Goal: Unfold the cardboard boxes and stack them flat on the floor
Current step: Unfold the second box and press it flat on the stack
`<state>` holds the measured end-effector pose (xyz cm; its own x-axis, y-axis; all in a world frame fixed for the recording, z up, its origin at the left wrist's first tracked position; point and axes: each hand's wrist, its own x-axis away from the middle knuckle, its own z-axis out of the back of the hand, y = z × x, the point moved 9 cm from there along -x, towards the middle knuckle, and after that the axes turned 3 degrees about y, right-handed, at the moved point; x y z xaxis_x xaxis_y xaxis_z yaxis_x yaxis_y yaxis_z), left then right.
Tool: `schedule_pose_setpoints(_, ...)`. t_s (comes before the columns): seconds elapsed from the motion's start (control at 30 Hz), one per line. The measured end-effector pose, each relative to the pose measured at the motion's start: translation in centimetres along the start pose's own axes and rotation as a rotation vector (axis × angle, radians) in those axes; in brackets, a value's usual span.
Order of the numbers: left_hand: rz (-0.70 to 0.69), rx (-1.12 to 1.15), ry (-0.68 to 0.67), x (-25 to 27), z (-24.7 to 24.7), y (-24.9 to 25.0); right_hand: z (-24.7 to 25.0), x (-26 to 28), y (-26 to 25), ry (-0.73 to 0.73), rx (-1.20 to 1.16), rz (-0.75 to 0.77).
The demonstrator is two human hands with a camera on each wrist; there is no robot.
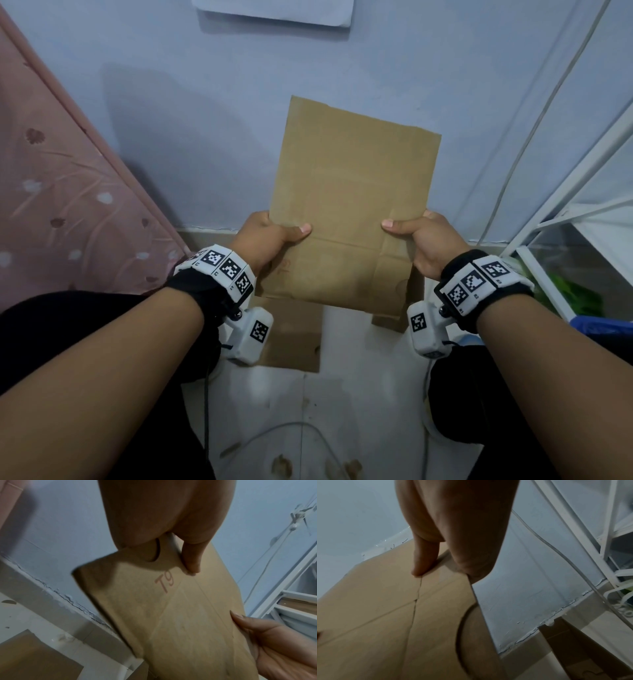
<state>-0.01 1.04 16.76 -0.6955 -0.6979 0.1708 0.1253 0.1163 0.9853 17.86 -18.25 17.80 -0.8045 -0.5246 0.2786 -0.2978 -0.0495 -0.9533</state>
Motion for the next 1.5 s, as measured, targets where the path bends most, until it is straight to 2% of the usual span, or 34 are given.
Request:
schedule_pose_setpoints(0.23, -0.126, -0.080, 0.099, 0.1, 0.5, 1.2, 0.2, -0.9, 0.5, 0.079, 0.058, 0.036)
schedule_pose_setpoints(0.33, -0.221, -0.121, 0.072, 0.7, 0.0, 2.2, 0.9, -2.1, 1.0, 0.104, 0.085, 0.060)
schedule_pose_setpoints(0.4, -0.195, -0.126, 0.054, 0.8, -0.2, 2.4, 1.5, -3.2, 1.5, 0.108, 0.118, 0.060)
schedule_pose_setpoints(0.57, 0.016, 0.030, -0.036, 0.2, 0.0, 1.2, 1.6, -4.4, 2.3, 0.066, 0.218, 0.066)
schedule_pose_setpoints(0.63, 0.054, 0.049, -0.052, 0.1, -0.2, 0.9, 1.4, -4.2, 2.1, 0.067, 0.237, 0.073)
schedule_pose_setpoints(0.73, -0.018, -0.005, 0.023, 0.0, -0.3, 0.9, 0.8, -1.5, 0.7, 0.144, 0.349, 0.082)
schedule_pose_setpoints(0.83, -0.115, -0.072, 0.154, 1.3, -1.0, 0.8, 1.0, -0.5, 0.0, 0.280, 0.482, 0.158)
schedule_pose_setpoints(0.97, -0.133, -0.107, 0.287, 1.8, -1.1, -0.3, 0.5, -0.2, 0.2, 0.327, 0.552, 0.248)
schedule_pose_setpoints(1.03, -0.117, -0.087, 0.291, 1.5, -0.8, -0.4, 0.6, -0.1, -0.1, 0.324, 0.532, 0.249)
schedule_pose_setpoints(1.2, -0.082, -0.015, 0.220, 0.7, 0.1, 0.9, 1.0, -2.0, 1.1, 0.142, 0.246, 0.091)
schedule_pose_setpoints(1.27, -0.082, -0.005, 0.188, 0.6, 0.1, 1.0, 1.0, -2.4, 1.2, 0.119, 0.242, 0.081)
schedule_pose_setpoints(1.33, -0.092, -0.056, 0.213, 0.6, 0.1, 0.6, 0.8, -1.5, 0.9, 0.171, 0.352, 0.094)
schedule_pose_setpoints(1.5, -0.116, -0.227, 0.362, 1.7, -0.3, -1.8, 0.2, 0.4, 0.7, 0.366, 0.607, 0.294)
